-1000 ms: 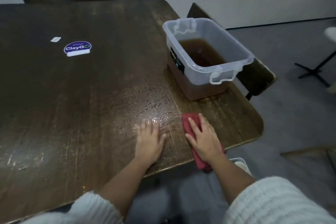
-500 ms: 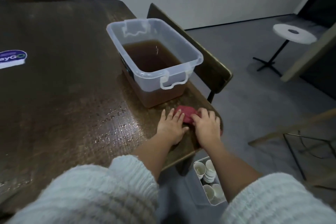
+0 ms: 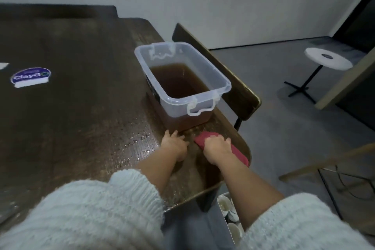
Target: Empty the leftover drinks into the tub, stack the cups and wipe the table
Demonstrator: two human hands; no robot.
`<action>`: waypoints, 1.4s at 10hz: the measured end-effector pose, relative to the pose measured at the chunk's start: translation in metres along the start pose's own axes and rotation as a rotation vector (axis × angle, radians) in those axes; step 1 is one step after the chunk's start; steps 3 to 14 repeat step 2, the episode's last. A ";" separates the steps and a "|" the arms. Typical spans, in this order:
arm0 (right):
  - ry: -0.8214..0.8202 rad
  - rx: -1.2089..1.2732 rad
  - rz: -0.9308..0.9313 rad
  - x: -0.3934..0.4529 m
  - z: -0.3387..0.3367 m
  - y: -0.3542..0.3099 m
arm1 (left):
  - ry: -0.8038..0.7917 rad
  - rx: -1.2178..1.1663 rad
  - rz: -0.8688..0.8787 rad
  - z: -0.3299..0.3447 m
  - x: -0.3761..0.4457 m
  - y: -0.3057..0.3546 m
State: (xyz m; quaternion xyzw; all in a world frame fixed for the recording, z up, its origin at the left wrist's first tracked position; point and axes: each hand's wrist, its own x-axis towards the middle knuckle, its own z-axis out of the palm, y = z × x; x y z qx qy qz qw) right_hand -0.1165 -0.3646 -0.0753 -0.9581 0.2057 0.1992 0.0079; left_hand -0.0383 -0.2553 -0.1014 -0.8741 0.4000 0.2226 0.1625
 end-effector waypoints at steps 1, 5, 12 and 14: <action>0.045 0.050 -0.131 -0.001 -0.017 -0.037 | 0.031 0.012 -0.017 0.014 -0.032 -0.044; 0.025 0.033 -0.304 -0.015 -0.007 -0.087 | 0.053 -0.084 -0.102 0.042 -0.081 -0.081; 0.025 0.033 -0.304 -0.015 -0.007 -0.087 | 0.053 -0.084 -0.102 0.042 -0.081 -0.081; 0.025 0.033 -0.304 -0.015 -0.007 -0.087 | 0.053 -0.084 -0.102 0.042 -0.081 -0.081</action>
